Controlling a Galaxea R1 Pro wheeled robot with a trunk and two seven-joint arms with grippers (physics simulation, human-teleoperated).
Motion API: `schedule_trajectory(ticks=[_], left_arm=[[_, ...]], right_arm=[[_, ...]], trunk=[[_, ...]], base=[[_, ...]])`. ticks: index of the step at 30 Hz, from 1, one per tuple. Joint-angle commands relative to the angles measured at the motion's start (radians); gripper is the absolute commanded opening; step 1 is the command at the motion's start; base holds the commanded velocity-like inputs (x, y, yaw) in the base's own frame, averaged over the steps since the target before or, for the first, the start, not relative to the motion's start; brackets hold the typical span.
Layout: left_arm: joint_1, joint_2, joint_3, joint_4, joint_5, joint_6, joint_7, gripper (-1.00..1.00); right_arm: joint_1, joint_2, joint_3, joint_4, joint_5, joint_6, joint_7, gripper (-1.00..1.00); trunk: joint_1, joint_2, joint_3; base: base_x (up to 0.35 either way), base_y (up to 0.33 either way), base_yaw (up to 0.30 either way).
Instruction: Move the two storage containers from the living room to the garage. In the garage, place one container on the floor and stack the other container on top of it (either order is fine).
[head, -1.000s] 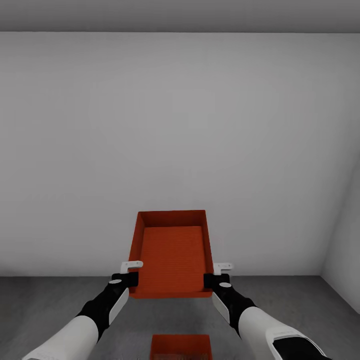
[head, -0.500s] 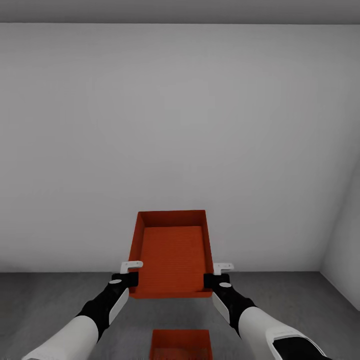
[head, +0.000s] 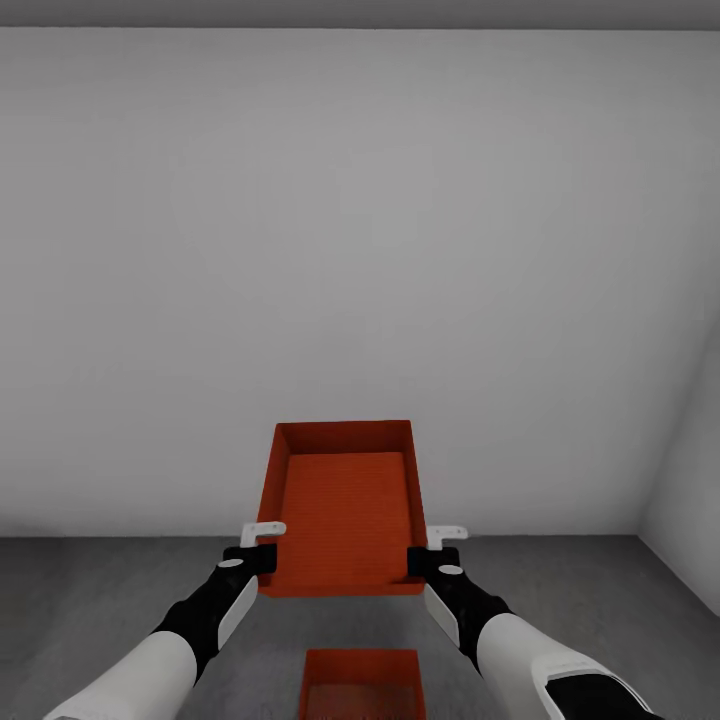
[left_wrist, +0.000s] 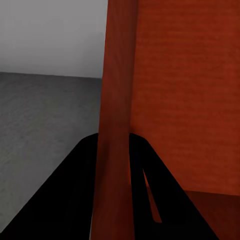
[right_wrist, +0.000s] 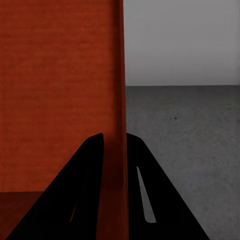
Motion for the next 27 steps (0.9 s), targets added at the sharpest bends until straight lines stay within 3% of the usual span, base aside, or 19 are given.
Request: schedule_trajectory(ticks=[1,27], left_arm=[[0.0,0.003,0.074,0.0,0.005,0.007,0.105,-1.0],[0.0,0.003,0.074,0.0,0.005,0.007,0.105,-1.0]], right_arm=[[-0.001,-0.057,-0.043,-0.003,0.015,-0.063,-0.027,-1.0],[-0.001,-0.058,-0.043,-0.003,0.015,-0.065,-0.027,-1.0]], trunk=[[0.0,-0.001,-0.002],[0.0,-0.001,-0.044]], base=[[0.0,0.0,0.0],[0.0,0.0,0.0]])
